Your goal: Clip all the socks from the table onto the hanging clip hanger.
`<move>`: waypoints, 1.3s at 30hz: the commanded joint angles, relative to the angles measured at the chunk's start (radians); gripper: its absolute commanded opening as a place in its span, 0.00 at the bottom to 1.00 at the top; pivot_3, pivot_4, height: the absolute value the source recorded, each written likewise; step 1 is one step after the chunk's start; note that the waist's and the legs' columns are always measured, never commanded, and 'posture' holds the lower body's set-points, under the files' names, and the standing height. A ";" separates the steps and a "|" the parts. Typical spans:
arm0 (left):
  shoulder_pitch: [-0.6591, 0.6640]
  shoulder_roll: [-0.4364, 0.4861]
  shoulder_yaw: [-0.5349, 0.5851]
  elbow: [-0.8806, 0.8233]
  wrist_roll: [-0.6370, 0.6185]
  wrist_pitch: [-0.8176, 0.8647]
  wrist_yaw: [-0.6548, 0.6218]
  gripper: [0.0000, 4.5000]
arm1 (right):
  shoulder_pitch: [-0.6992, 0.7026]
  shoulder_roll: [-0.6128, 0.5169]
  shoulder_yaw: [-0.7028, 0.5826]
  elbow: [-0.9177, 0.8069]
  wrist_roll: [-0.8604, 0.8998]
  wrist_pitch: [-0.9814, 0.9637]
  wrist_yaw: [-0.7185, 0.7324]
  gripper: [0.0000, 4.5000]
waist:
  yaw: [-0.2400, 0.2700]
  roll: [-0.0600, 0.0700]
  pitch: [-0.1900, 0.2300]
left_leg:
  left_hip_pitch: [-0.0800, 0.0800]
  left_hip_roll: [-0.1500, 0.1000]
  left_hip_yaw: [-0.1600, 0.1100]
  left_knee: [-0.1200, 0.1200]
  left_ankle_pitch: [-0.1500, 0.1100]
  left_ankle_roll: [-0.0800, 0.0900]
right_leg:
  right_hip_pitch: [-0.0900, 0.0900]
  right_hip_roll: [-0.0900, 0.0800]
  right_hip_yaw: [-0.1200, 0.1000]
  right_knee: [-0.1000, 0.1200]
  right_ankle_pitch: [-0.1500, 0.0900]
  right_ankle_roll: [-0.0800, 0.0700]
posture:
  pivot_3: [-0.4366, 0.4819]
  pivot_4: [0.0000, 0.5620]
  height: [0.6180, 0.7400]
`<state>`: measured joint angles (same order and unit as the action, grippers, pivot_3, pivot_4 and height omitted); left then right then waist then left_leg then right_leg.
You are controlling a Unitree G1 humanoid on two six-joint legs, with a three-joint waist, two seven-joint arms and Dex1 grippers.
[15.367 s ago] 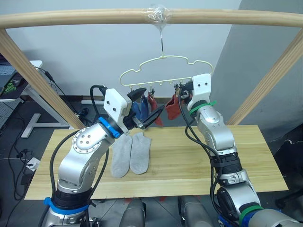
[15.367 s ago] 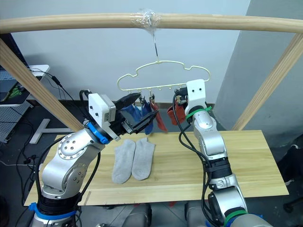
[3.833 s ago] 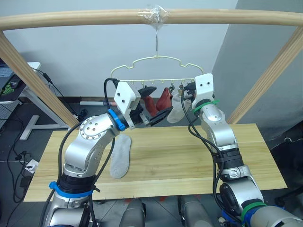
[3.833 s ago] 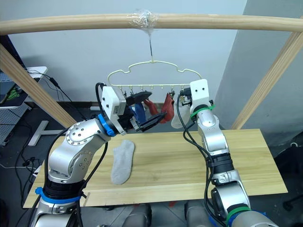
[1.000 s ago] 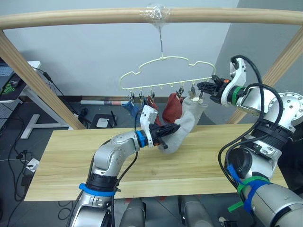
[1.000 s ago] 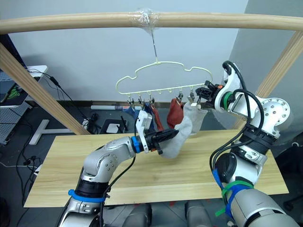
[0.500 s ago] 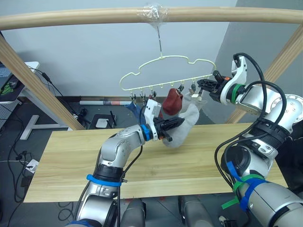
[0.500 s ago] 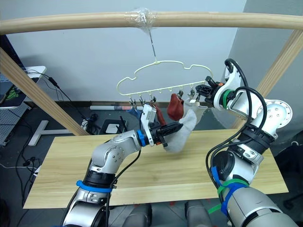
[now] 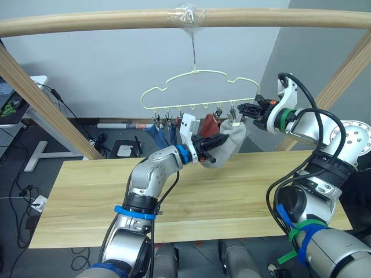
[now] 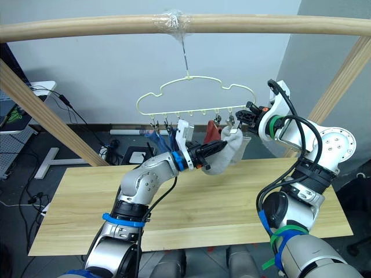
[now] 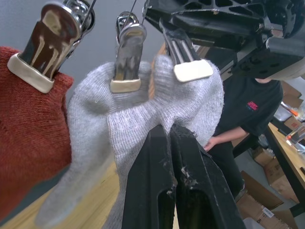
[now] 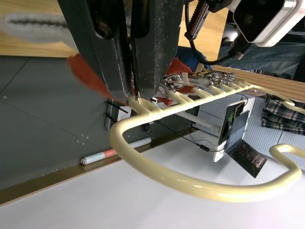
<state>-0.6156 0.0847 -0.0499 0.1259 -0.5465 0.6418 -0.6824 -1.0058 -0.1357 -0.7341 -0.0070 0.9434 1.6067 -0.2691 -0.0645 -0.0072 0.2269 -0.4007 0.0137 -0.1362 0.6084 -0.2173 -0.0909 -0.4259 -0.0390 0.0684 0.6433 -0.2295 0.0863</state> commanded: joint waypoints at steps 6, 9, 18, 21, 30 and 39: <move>-0.019 -0.009 0.003 -0.047 -0.007 -0.019 -0.002 0.00 | -0.034 -0.032 -0.055 -0.002 0.062 0.008 0.001 0.64 | -0.002 0.000 0.000 | 0.000 0.000 0.000 0.000 0.000 0.000 | 0.000 0.000 0.000 0.000 0.000 0.000 | 0.43 0.36 1.00; -0.026 -0.018 -0.015 -0.031 0.016 -0.044 -0.004 0.00 | -0.039 -0.077 -0.078 0.003 0.110 0.008 0.029 0.86 | -0.001 0.000 0.000 | 0.000 0.000 0.000 0.000 0.000 0.000 | 0.000 0.000 0.000 0.000 0.000 0.000 | 0.43 0.36 1.00; -0.048 -0.056 -0.052 0.108 0.121 -0.179 -0.001 0.26 | 0.213 -0.314 -0.009 -0.120 0.218 0.008 0.222 1.00 | 0.003 0.000 0.000 | -0.001 0.000 0.001 0.000 -0.001 0.002 | 0.001 0.000 0.001 -0.003 -0.001 0.001 | 0.41 0.36 1.00; -0.050 -0.059 -0.054 0.135 0.139 -0.205 -0.006 0.43 | 0.272 -0.326 -0.007 -0.157 0.236 0.002 0.254 1.00 | -0.014 0.000 0.000 | 0.000 0.000 0.002 0.000 -0.001 0.002 | 0.000 0.000 0.002 -0.002 -0.001 0.001 | 0.40 0.36 1.00; 0.080 0.153 -0.025 -0.010 0.211 -0.248 -0.038 0.99 | 0.648 -0.612 0.330 -0.441 0.081 -0.256 0.629 1.00 | -0.031 0.000 0.001 | 0.001 0.000 0.004 0.000 -0.002 0.002 | 0.000 0.001 0.003 -0.002 -0.002 0.003 | 0.41 0.36 1.00; 0.355 0.614 0.268 -0.148 0.190 -0.195 -0.110 0.99 | 0.984 -0.839 0.569 -0.438 -0.375 -0.965 1.070 1.00 | -0.019 -0.016 0.016 | 0.001 0.001 0.004 0.001 -0.002 0.001 | -0.001 0.000 0.002 -0.002 -0.005 0.000 | 0.52 0.39 1.00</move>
<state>-0.2679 0.6634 0.1413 0.0085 -0.3373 0.4499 -0.7807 -0.0157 -0.9718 -0.1372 -0.4411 0.5963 0.7215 0.7624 -0.0831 -0.0229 0.2433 -0.4000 0.0144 -0.1324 0.6093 -0.2197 -0.0901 -0.4267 -0.0399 0.0710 0.6418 -0.2348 0.0863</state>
